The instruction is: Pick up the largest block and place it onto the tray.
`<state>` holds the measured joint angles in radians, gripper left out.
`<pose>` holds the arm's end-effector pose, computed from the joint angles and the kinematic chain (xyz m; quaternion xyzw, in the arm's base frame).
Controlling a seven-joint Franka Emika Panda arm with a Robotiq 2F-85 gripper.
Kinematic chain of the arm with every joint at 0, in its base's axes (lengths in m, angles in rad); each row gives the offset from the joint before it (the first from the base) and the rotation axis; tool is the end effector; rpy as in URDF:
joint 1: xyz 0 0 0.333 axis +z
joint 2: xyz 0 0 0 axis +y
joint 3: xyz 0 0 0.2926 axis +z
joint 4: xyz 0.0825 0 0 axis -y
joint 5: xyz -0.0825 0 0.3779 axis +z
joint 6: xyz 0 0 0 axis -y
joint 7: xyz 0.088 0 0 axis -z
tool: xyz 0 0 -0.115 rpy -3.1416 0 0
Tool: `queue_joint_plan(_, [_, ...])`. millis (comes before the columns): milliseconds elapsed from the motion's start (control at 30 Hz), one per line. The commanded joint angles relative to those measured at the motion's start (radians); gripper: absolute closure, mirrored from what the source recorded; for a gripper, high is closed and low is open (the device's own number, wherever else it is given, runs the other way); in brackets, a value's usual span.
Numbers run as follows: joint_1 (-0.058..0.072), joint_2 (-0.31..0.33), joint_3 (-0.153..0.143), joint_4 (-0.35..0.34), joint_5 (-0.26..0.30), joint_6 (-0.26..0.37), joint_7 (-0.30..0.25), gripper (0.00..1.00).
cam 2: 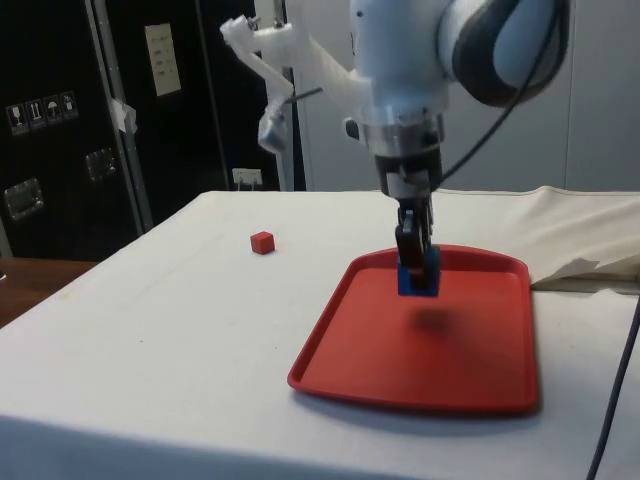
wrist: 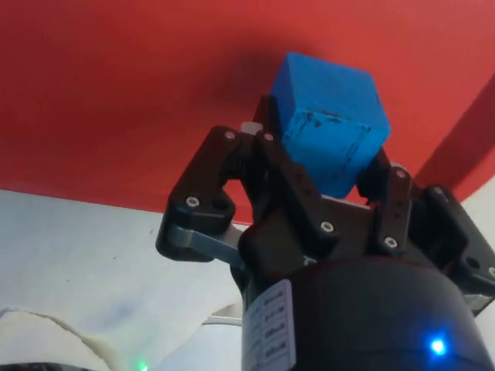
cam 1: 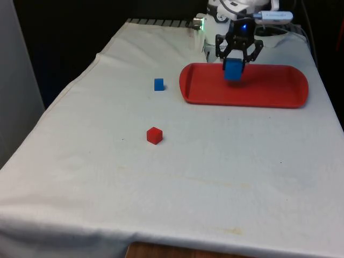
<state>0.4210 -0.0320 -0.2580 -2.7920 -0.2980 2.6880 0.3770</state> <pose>0.3621 0.0694 0.1863 0.9974 0.0296 -0.0193 0.0636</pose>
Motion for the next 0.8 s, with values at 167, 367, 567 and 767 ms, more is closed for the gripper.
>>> queue_joint_plan(167, [0.0, 0.059, 0.033, -0.02, -0.029, 0.085, 0.053, 1.0])
queue_joint_plan(367, [-0.002, 0.064, 0.033, -0.016, -0.012, 0.087, 0.038, 0.87])
queue_joint_plan(567, [-0.002, 0.063, 0.036, -0.014, 0.0, 0.083, 0.029, 0.29])
queue_joint_plan(767, [-0.003, 0.055, 0.034, -0.014, -0.004, 0.073, 0.03, 0.0])
